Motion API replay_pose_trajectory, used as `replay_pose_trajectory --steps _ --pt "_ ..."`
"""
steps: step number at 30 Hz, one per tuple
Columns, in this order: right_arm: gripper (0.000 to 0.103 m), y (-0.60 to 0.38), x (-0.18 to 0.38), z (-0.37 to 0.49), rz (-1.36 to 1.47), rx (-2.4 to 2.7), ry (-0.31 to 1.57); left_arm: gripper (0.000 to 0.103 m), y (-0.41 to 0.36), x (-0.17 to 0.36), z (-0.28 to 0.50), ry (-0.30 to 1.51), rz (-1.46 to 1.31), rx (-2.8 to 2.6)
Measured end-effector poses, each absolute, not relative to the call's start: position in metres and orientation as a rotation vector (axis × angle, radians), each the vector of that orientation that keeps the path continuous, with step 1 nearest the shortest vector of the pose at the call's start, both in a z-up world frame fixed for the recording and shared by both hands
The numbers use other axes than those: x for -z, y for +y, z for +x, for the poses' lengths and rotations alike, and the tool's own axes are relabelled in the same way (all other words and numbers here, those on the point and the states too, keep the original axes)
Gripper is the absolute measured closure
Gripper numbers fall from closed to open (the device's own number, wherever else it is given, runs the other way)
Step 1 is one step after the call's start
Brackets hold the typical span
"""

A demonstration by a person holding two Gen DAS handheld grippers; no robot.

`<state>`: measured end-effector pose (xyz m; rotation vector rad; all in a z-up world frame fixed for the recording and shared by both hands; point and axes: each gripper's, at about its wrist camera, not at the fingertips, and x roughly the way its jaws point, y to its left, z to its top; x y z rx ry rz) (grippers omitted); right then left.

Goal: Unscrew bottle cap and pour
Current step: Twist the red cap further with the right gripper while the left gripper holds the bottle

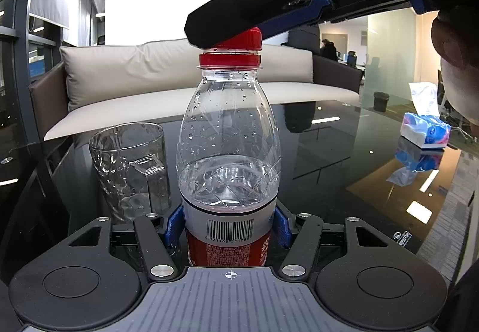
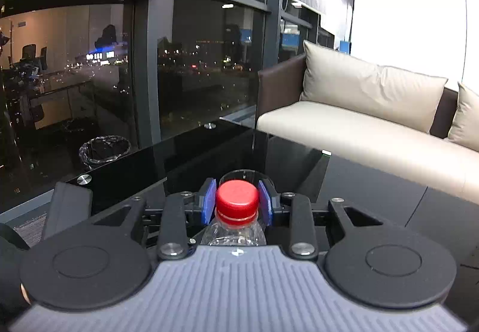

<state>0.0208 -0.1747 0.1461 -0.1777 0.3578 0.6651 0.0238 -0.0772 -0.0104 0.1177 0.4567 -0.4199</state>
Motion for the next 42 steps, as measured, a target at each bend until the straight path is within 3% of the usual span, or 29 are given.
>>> replay_pose_trajectory --steps 42 --pt "0.07 -0.179 -0.146 0.019 -0.177 -0.683 0.354 0.048 -0.073 0.009 0.023 0.458 0.12 0.419"
